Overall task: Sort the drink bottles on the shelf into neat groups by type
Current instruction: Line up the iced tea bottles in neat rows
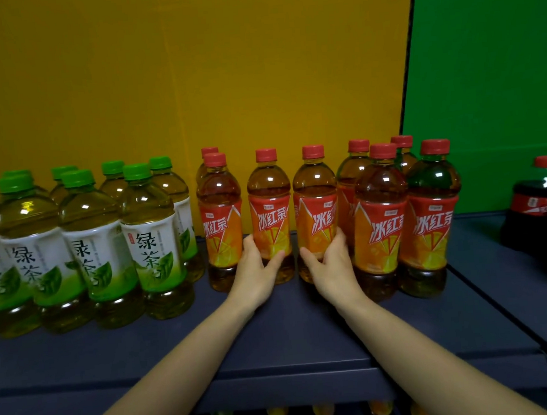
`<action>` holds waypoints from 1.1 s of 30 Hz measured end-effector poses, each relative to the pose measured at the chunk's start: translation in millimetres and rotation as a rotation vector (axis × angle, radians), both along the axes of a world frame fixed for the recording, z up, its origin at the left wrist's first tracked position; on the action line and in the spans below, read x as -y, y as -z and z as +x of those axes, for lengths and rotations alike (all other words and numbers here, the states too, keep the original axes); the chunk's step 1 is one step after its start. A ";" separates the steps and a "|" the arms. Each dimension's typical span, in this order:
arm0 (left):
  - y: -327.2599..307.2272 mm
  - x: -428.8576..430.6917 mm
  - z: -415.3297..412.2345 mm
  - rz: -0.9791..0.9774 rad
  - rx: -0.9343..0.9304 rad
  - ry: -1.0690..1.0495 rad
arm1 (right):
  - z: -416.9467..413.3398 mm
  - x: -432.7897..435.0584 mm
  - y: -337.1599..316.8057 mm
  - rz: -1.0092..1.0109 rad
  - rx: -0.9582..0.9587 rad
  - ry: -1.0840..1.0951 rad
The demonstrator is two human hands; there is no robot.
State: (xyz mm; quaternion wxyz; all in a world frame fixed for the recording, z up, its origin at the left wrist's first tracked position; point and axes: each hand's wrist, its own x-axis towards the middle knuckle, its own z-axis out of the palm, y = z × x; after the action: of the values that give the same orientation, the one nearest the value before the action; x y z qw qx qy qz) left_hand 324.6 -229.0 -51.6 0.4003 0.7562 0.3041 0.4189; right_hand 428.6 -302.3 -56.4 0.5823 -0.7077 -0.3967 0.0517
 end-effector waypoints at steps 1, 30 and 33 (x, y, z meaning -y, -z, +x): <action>-0.2 0.1 0.7 0.003 -0.004 -0.002 | -0.6 -1.5 -0.3 -0.003 0.025 0.023; -15.5 24.2 -38.2 -0.122 -0.016 0.085 | -18.9 23.5 -7.7 -0.026 0.038 -0.036; -12.8 29.2 -63.5 0.001 0.179 -0.029 | -41.5 44.1 -11.3 0.111 0.099 -0.070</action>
State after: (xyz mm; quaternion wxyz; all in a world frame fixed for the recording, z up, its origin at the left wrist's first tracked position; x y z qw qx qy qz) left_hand 261.0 -258.2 -38.8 0.4193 0.7116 0.2778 0.4906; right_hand 387.0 -346.4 -45.0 0.5981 -0.6618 -0.4518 0.0146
